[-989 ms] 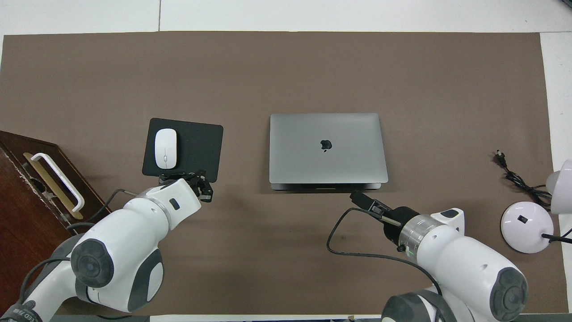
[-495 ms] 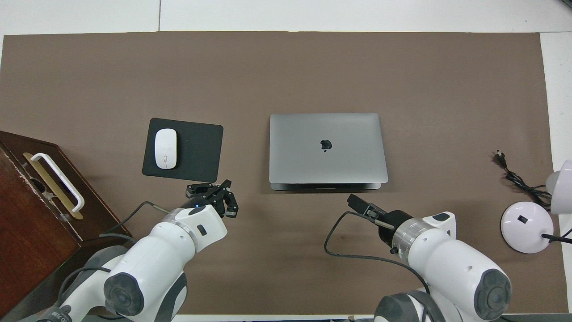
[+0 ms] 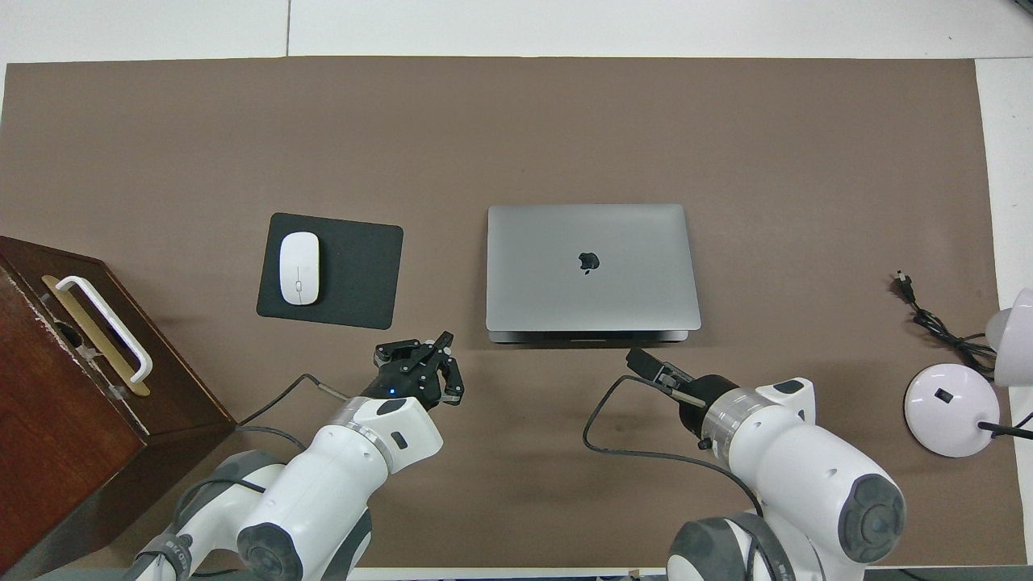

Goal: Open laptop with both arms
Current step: 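Move the left gripper and the right gripper toward the laptop's front edge, then hold the laptop base with the left gripper while the right gripper reaches the lid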

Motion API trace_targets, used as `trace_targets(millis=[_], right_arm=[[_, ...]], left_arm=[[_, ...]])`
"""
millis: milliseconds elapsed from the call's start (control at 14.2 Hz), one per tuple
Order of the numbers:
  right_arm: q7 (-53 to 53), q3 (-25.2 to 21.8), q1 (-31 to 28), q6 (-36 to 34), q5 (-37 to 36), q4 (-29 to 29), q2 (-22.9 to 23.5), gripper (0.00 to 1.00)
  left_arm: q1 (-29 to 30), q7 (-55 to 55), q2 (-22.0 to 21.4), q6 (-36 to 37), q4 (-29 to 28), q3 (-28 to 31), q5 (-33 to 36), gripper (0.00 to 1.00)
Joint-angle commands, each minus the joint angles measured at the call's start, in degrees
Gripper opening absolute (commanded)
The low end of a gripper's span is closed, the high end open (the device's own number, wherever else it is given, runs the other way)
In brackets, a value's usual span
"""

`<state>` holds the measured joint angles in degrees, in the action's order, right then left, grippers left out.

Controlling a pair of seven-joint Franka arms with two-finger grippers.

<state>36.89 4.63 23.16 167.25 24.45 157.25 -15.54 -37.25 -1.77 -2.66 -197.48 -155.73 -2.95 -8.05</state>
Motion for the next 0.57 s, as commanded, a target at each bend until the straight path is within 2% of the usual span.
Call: trace_targets(millis=[0, 141, 495], right_arm=[[-0.07, 0.30, 0.22, 1.76, 1.48, -1.60, 2.44, 1.00], [-0.15, 0.30, 0.22, 1.76, 1.48, -2.30, 3.23, 1.00], [-0.07, 0.38, 0.22, 4.05, 1.48, -3.01, 5.87, 1.00]], left_arm=[[-2.47, -0.33, 1.51, -3.35, -0.63, 0.93, -1.00, 0.00], [-2.99, -0.33, 1.87, -3.35, -0.54, 0.93, -1.09, 0.00], [-3.18, -0.42, 7.40, -3.26, 4.03, 0.84, -1.00, 0.00]])
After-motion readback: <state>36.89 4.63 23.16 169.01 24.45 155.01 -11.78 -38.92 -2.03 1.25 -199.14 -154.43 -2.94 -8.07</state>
